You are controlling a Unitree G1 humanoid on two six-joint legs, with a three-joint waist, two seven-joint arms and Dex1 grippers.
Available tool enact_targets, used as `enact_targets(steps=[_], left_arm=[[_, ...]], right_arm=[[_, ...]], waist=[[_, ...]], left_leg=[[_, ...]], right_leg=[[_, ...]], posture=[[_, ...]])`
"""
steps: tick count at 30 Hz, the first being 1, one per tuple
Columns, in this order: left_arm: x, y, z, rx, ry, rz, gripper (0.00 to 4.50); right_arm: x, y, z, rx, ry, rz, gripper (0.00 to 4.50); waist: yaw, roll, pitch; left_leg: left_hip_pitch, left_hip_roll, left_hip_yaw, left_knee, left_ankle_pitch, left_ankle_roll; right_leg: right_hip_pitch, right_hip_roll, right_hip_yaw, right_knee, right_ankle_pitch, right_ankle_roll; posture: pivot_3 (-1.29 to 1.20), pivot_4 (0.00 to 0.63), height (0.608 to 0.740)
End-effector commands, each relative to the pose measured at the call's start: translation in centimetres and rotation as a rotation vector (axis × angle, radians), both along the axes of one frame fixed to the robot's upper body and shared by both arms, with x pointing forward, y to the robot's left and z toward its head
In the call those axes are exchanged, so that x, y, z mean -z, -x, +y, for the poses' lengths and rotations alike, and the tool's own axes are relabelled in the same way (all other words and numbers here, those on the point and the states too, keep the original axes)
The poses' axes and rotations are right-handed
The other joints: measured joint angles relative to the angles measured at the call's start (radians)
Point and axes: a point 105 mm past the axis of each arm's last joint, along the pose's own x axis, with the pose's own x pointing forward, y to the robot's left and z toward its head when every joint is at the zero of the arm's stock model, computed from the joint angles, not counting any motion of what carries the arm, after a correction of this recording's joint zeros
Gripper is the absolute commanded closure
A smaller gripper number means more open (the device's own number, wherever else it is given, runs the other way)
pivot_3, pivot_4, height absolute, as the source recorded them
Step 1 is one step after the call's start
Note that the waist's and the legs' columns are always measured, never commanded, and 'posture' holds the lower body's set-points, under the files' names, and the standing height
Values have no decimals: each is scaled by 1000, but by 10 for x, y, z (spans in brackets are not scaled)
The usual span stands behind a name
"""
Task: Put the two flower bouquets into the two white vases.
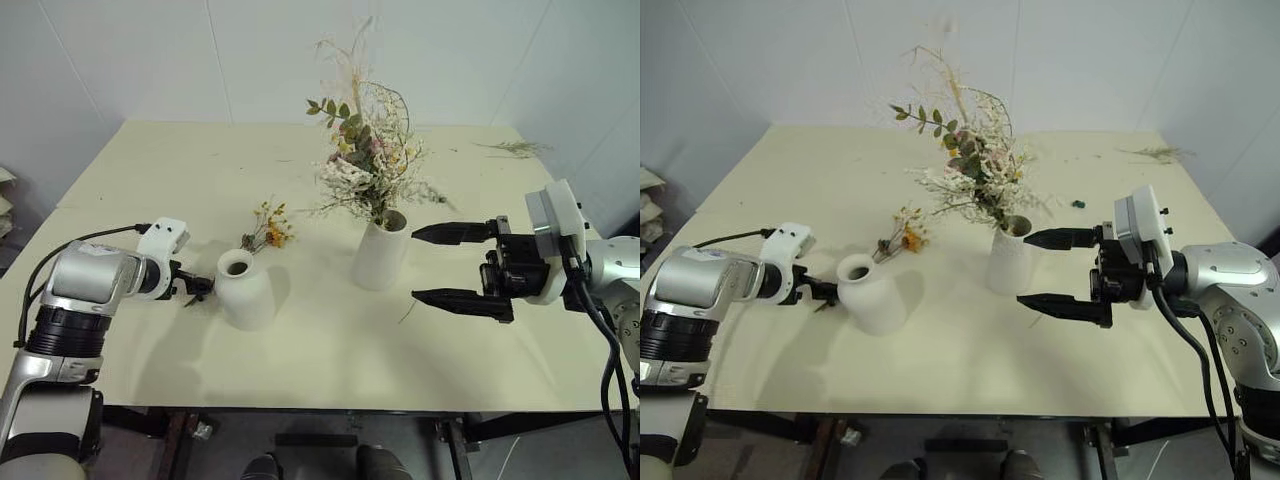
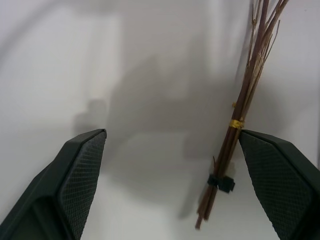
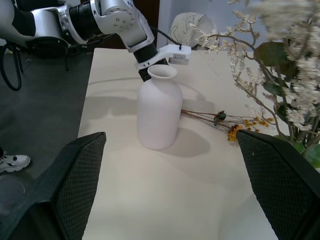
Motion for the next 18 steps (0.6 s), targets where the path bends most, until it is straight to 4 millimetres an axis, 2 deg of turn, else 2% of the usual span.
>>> enact_targets(steps=[1,6,9,18], left_arm=[[-34,-3,-5,69,-28,-90,0],[-41,1,-16,156,-37,-67,0],[-35,1,-19,215,-71,-32,0],[-19,-20,-20,294,-130,36,0]], right_arm=[[-7,5,0,-6,-24,-39,87],[-7,2,0,-2,-25,-43,87],[-8,2,2,-3,-27,-49,87],[-10,4,6,0,-31,-61,87]], waist=[[0,0,0],[-1,0,0],[-4,0,0],[0,0,0]], left_leg=[[0,0,0,0,0,0],[0,0,0,0,0,0],[0,0,0,0,0,0],[0,0,0,0,0,0]], right_leg=[[0,0,0,0,0,0],[0,0,0,-1,0,0],[0,0,0,0,0,0],[0,0,0,0,0,0]], posture=[[0,150,740],[0,150,740],[0,150,740],[0,150,740]])
